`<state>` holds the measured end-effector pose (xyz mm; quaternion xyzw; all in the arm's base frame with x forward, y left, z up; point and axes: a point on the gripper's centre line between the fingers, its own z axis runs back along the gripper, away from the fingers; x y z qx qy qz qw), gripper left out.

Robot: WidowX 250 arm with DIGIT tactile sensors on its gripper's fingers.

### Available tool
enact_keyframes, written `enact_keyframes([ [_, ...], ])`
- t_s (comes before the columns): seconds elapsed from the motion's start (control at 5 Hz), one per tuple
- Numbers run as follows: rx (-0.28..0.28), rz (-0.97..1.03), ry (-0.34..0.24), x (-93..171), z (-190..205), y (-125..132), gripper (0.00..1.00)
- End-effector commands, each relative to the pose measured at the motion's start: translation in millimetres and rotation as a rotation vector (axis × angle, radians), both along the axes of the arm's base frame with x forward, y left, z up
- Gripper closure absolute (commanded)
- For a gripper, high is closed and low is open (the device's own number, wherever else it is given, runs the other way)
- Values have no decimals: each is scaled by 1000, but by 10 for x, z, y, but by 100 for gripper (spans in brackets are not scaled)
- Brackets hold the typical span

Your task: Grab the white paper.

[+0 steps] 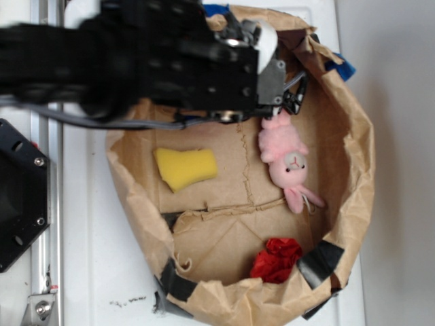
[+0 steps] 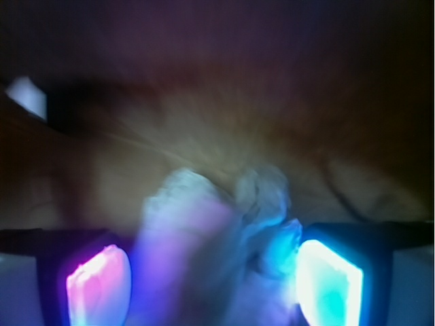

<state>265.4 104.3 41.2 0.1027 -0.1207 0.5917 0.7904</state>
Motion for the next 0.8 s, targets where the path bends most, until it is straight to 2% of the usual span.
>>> enact_keyframes([
  [0.0,-9,10,-104,-25,119,167,100],
  [0.2,-18,-28,-142,-11,248,168,100],
  [0.4,-26,-113,-154,0,430,140,100],
  [0.6,-114,-357,-150,-6,920,19,100],
])
